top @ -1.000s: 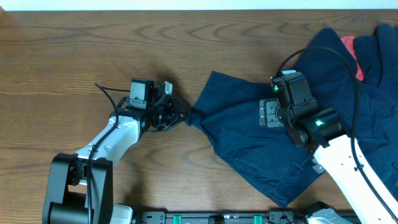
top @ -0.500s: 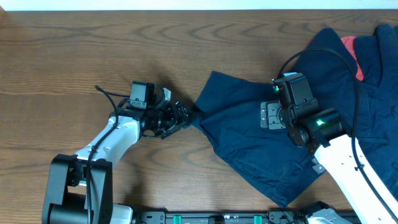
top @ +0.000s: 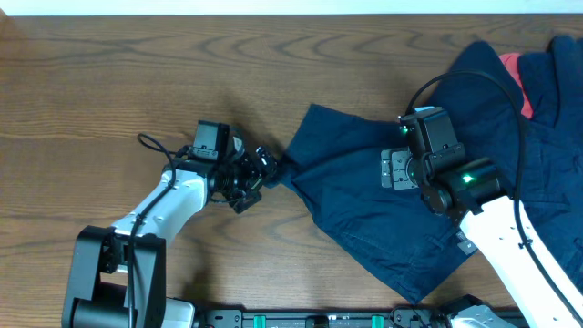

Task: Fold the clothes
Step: 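Grasp the garment's left corner with the left gripper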

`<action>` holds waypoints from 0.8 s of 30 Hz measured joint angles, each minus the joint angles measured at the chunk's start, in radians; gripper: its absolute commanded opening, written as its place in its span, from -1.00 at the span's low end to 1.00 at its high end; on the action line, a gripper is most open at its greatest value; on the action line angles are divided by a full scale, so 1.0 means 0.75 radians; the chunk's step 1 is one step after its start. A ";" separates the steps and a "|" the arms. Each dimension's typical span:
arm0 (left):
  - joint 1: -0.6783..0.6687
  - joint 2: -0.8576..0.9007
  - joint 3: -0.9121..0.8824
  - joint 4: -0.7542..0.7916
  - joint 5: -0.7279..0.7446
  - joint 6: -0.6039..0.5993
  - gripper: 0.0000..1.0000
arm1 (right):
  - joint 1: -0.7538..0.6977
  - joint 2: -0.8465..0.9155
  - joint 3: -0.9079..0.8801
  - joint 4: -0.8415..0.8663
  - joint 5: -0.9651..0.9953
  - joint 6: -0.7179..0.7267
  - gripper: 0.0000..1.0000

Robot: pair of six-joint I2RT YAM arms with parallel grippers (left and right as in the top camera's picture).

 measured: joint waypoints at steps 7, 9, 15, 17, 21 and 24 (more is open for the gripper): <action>-0.071 0.000 0.000 0.023 -0.028 -0.065 -0.37 | 0.000 0.000 0.000 -0.001 -0.001 0.000 0.72; -0.075 0.000 0.000 0.030 -0.051 -0.067 -0.88 | 0.000 0.000 0.000 -0.002 0.000 0.000 0.72; -0.073 0.000 0.001 0.097 -0.147 -0.037 -0.88 | 0.000 0.000 0.000 -0.015 -0.001 0.000 0.72; -0.061 0.000 0.001 0.110 -0.187 0.015 -0.88 | 0.000 0.000 0.000 -0.015 -0.001 0.000 0.72; 0.044 -0.006 0.001 0.111 -0.251 0.123 -0.88 | 0.000 0.000 0.000 -0.023 -0.001 0.000 0.72; 0.189 -0.039 0.001 0.110 -0.272 0.177 -0.88 | 0.000 0.000 0.000 -0.027 -0.001 0.000 0.72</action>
